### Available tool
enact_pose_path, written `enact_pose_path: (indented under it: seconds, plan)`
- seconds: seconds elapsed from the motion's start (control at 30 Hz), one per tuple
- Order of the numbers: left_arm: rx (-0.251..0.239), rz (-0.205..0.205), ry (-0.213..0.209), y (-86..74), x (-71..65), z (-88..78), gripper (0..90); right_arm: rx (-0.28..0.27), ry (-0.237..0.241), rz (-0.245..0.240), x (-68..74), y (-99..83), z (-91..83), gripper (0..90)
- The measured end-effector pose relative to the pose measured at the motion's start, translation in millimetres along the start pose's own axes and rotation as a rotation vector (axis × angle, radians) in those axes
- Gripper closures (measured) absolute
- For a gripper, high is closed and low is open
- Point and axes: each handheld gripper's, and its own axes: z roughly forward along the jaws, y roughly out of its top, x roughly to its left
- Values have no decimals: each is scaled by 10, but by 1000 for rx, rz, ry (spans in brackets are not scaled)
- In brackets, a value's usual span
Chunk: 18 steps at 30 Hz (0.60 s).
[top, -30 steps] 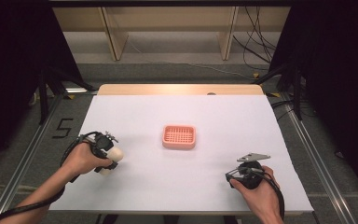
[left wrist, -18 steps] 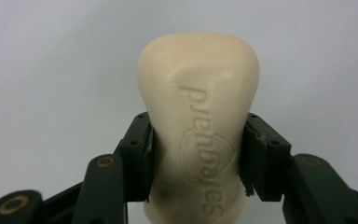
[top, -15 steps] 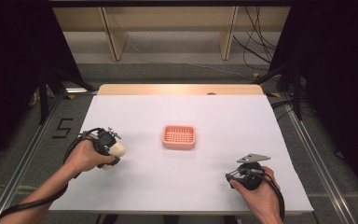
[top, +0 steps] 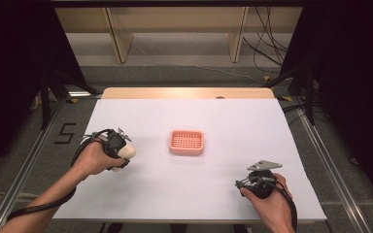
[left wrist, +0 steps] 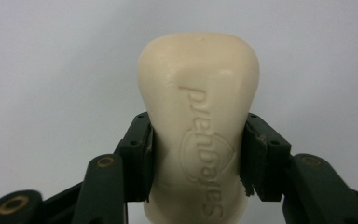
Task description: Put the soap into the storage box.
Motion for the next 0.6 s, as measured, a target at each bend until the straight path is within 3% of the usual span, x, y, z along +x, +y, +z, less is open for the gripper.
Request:
enact_pose_path:
  seconds: [0.07, 0.1, 0.6]
  plan:
    - [-9, -14, -2, 9, -16, 7, 496, -1, -1, -2, -6, 0, 1, 448]
    - [-6, 6, -1, 21, -9, 2, 496, -1, -1, -2, -6, 0, 1, 448]
    - [-20, 34, 19, 149, -7, -1, 497, 2, -8, 0, -18, -29, -18, 444]
